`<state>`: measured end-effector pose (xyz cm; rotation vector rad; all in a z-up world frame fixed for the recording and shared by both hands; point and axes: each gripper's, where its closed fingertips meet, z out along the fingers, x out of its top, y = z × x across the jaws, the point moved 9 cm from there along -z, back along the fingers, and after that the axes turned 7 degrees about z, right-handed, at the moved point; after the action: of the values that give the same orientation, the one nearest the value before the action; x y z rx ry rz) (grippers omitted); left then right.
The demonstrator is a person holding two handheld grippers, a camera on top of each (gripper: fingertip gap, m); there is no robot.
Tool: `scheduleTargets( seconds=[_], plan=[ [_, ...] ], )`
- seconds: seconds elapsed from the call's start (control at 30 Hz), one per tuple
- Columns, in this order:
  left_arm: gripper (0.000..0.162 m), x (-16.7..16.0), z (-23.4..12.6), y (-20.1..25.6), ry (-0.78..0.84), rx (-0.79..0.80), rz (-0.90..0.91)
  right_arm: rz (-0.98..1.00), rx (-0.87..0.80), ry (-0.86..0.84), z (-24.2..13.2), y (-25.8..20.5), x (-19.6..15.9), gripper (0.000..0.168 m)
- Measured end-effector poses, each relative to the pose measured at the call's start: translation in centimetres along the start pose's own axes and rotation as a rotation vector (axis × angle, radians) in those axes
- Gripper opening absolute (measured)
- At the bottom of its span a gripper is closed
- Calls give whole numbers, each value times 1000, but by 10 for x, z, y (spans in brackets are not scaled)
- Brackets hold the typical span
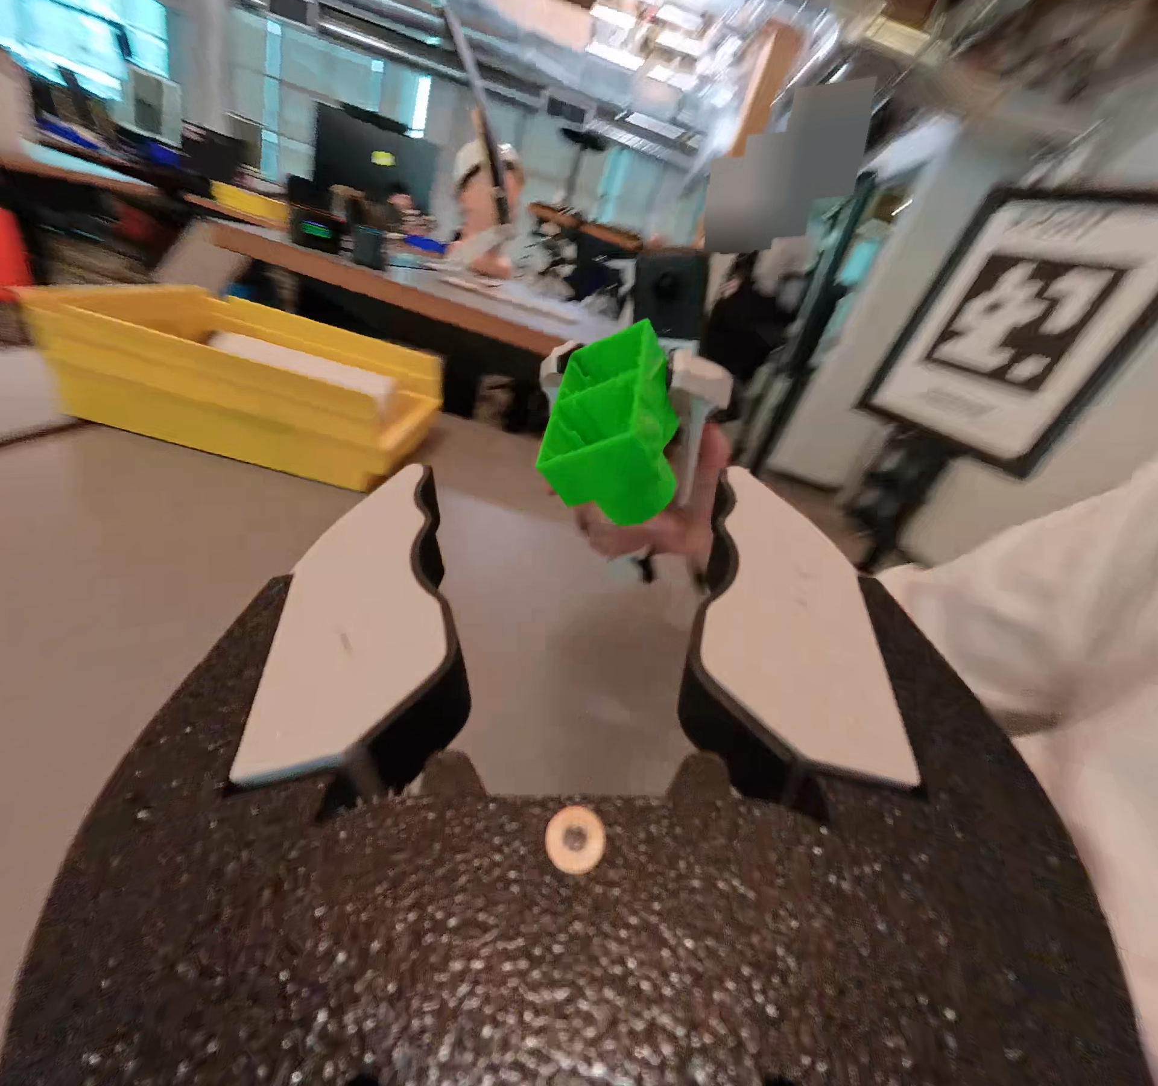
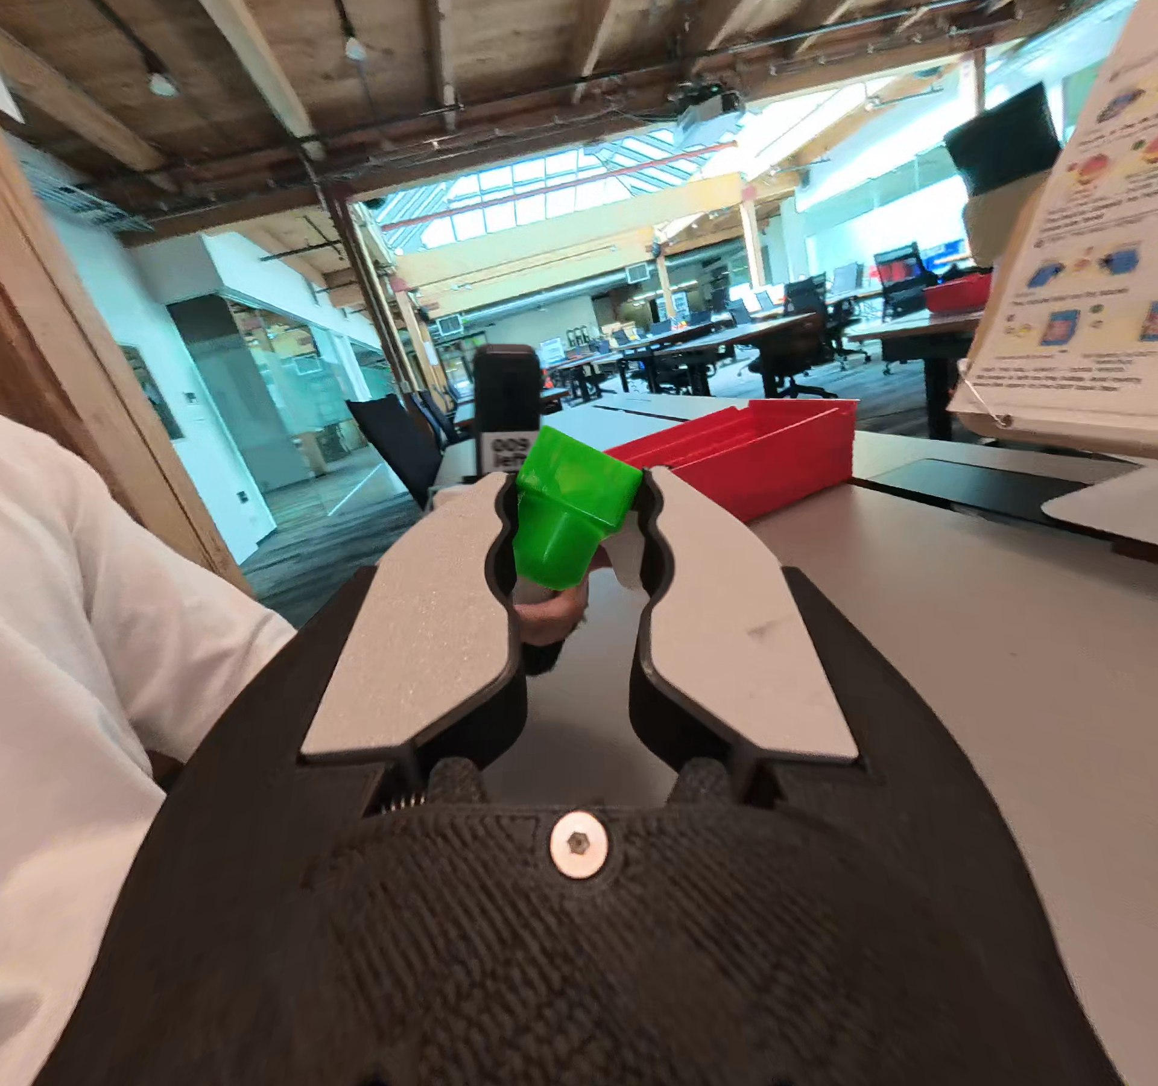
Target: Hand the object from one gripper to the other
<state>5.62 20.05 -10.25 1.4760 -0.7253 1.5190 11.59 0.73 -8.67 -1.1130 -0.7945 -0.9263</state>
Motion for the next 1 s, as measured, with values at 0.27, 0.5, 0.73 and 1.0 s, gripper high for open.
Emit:
scheduleTargets(
  seconds=[0.27, 0.5, 0.73, 1.0],
  plan=[
    [37, -16, 5, -4, -14, -223, -285, -127, -36, -68, 14, -8, -10, 37],
    [36, -15, -5, -11, -27, -2, 18, -74, -185, -102, 14, 0, -16, 39],
    [36, -6, -15, 7, -11, 169, 742, 531, -81, -49, 11, 16, -22, 74],
    [36, -14, -6, 20, -168, 245, 1175, 797, 47, -32, 14, 28, -38, 61]
  ],
)
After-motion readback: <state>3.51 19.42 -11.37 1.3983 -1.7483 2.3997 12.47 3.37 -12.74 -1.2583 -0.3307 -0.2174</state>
